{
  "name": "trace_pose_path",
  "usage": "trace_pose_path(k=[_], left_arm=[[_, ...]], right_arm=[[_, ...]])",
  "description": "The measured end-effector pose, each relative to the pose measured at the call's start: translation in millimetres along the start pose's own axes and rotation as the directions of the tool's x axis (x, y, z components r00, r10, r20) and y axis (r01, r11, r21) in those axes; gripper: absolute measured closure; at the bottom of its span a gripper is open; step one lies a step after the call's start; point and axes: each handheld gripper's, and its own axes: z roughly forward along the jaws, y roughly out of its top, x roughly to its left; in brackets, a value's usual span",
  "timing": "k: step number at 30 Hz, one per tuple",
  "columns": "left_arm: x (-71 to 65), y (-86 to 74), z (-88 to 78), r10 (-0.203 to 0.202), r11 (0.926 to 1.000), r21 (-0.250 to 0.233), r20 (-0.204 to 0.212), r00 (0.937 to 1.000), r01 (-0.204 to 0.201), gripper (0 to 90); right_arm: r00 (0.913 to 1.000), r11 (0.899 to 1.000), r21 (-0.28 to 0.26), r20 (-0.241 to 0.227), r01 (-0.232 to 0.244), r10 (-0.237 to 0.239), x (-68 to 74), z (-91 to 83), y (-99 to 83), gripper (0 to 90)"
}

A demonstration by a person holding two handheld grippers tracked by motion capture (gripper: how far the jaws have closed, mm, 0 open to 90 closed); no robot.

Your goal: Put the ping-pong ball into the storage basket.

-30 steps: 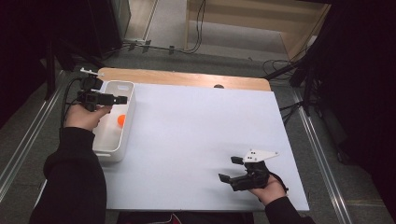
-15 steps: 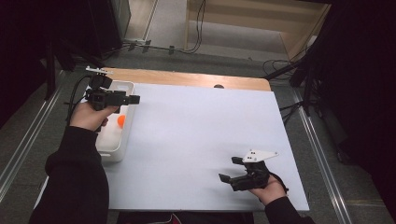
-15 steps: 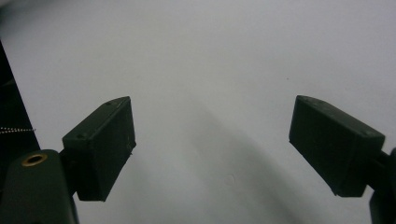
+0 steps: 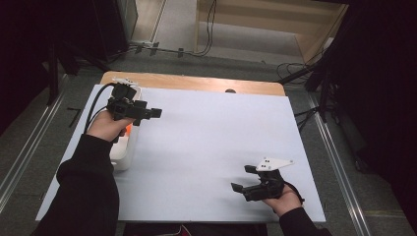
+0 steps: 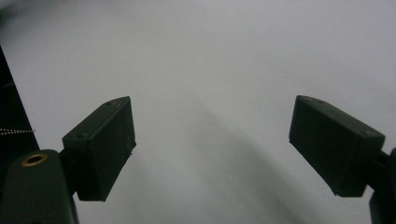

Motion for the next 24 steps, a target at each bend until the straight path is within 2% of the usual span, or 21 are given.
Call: trace_pose_path(k=[2, 4, 5, 10, 11, 12, 16, 20, 24], left_arm=[[-4.2, -0.2, 4.3, 0.011, 0.9999, 0.011, 0.008, 0.9999, -0.011, 24.2], [-8.3, -0.5, 8.0, 0.016, 0.9997, 0.018, 0.035, 0.9993, -0.017, 24.2], [-12.6, -0.6, 11.2, 0.021, 0.9994, 0.025, 0.062, 0.9979, -0.023, 24.2], [-23.2, -1.7, 17.1, 0.024, 0.9995, 0.020, 0.103, 0.9944, -0.026, 24.2], [-29.1, -2.0, 18.3, 0.016, 0.9997, 0.014, 0.137, 0.9904, -0.018, 24.2], [-31.9, -2.2, 18.8, 0.023, 0.9997, 0.009, 0.144, 0.9893, -0.025, 24.2], [-39.1, -3.1, 21.7, 0.051, 0.9986, 0.007, 0.124, 0.9909, -0.052, 24.2], [-42.8, -5.4, 25.8, 0.065, 0.9973, 0.026, 0.107, 0.9922, -0.069, 24.2], [-43.1, -11.4, 29.8, 0.054, 0.9984, 0.010, 0.122, 0.9911, -0.055, 24.2]], right_arm=[[1.0000, 1.000, 0.000, 0.001, -0.002, 0.002, -0.4, 0.0, -0.2, 13.2], [1.0000, 1.000, 0.003, 0.001, -0.002, 0.002, -0.7, -0.3, -0.2, 13.2], [1.0000, 1.000, 0.004, 0.001, 0.000, 0.000, -0.8, -0.4, -0.3, 13.2], [1.0000, 1.000, 0.005, 0.003, -0.003, 0.003, -0.9, -0.5, -0.4, 13.2], [1.0000, 1.000, 0.004, 0.003, -0.004, 0.004, -1.1, -0.3, -0.5, 13.2], [1.0000, 1.000, 0.005, 0.003, -0.004, 0.004, -1.2, -0.3, -0.6, 13.1], [1.0000, 1.000, 0.005, 0.002, -0.004, 0.004, -1.2, -0.3, -0.7, 13.2], [1.0000, 1.000, 0.005, 0.001, -0.007, 0.007, -1.2, -0.4, -0.8, 13.1], [0.9999, 1.000, 0.002, 0.003, -0.014, 0.014, -0.9, -0.6, -0.8, 13.2]])
